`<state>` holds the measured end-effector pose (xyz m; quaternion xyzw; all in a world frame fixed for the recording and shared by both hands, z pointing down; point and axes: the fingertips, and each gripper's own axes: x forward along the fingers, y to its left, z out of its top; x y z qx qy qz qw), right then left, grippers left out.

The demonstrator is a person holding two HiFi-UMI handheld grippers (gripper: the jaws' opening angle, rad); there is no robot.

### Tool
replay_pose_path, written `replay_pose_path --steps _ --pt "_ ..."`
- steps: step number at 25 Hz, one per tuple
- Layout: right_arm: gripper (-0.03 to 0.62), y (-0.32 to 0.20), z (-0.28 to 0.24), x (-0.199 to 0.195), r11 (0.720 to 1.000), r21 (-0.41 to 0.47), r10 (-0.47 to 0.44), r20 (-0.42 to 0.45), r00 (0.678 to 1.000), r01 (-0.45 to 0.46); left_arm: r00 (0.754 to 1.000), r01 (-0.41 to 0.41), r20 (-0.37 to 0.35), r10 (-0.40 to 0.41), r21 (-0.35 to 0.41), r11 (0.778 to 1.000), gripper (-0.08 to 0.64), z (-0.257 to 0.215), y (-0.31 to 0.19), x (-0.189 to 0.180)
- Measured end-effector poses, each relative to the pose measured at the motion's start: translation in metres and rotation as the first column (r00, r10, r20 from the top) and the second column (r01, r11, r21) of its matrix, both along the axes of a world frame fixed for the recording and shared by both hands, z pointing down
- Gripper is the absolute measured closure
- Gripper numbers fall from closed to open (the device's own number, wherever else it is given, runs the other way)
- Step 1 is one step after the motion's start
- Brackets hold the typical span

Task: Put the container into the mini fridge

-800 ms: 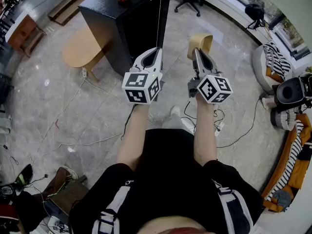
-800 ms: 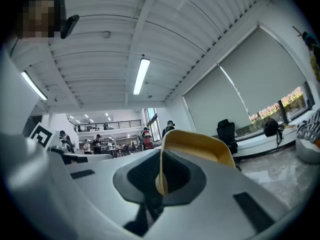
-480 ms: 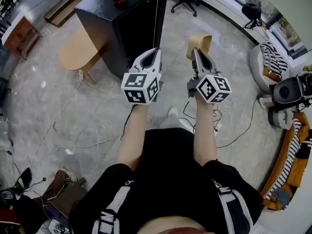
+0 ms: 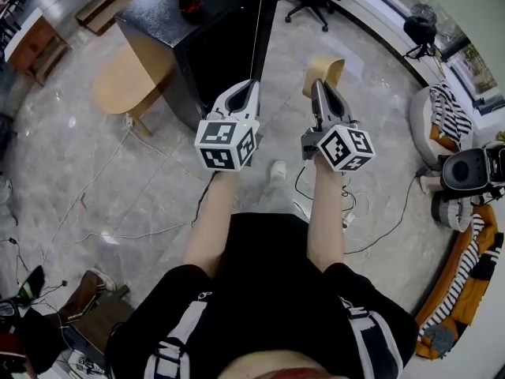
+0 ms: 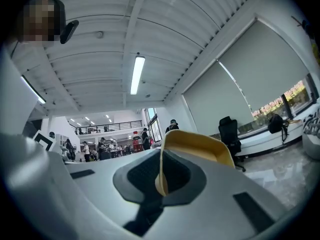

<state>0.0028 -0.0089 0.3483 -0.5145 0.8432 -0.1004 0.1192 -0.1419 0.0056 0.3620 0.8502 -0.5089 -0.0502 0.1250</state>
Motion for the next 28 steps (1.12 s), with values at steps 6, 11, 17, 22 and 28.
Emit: replay_pose_path --steps 6,11,17,22,28 --pt "0.574 -0.098 0.010 0.043 0.999 -0.019 -0.038 0.006 0.999 0.039 1.000 0.026 0.012 -0.025 -0.026 0.999 0.549 0.012 -0.096 0.044" --pt "0.574 -0.181 0.000 0.090 0.994 -0.024 -0.107 -0.012 0.994 0.107 0.996 0.087 0.000 -0.087 -0.036 0.996 0.549 0.007 -0.174 0.092" --pt "0.574 -0.245 0.011 0.101 0.980 -0.043 -0.193 0.000 0.981 0.193 0.984 0.181 0.006 -0.181 -0.062 0.982 0.549 0.020 -0.216 0.101" --pt "0.574 -0.266 0.026 0.081 0.967 -0.049 -0.251 -0.016 0.968 0.250 0.977 0.213 0.011 -0.213 -0.095 0.972 0.549 0.038 -0.244 0.091" --pt "0.574 -0.275 0.024 0.091 0.960 -0.030 -0.279 -0.052 0.959 0.278 0.982 0.187 0.019 -0.186 -0.086 0.979 0.550 0.038 -0.261 0.114"
